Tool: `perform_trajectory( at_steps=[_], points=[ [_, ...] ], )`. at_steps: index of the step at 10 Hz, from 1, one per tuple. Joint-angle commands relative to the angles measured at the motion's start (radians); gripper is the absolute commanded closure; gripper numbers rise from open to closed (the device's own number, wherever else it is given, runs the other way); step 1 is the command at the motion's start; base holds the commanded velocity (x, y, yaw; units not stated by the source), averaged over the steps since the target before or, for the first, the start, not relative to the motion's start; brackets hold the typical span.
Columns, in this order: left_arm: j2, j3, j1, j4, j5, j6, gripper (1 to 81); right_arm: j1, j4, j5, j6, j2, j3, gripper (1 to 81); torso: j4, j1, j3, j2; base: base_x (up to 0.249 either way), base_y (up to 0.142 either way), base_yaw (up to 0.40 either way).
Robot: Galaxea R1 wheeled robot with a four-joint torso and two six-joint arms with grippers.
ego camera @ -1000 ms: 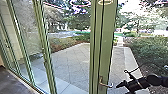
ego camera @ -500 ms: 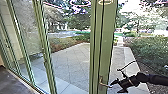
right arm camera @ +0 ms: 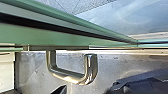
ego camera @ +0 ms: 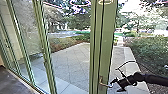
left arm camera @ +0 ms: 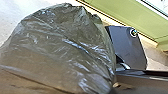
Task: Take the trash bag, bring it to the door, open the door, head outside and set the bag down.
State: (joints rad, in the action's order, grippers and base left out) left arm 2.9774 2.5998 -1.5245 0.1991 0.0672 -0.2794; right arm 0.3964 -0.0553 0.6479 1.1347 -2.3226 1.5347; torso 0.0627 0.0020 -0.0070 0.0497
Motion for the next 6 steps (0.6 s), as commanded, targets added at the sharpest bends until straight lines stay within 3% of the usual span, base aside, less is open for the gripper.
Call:
perform_trajectory(
  at_steps=[1,4,6],
  points=[
    [-0.004,-0.004,0.059,0.008,-0.055,0.002,81.1,-0.149,-0.011,0.018,0.007,-0.034,0.060,1.0,0.000,0.000,0.000,0.000,0.000,0.000,0.000],
    [-0.007,-0.001,0.059,0.017,-0.055,0.002,81.1,-0.138,-0.017,0.016,0.010,-0.097,0.122,1.0,0.000,0.000,0.000,0.000,0.000,0.000,0.000],
    [-0.007,-0.001,0.059,0.017,-0.055,0.002,81.1,-0.121,-0.009,0.016,0.043,-0.119,0.137,1.0,0.000,0.000,0.000,0.000,0.000,0.000,0.000]
  ],
)
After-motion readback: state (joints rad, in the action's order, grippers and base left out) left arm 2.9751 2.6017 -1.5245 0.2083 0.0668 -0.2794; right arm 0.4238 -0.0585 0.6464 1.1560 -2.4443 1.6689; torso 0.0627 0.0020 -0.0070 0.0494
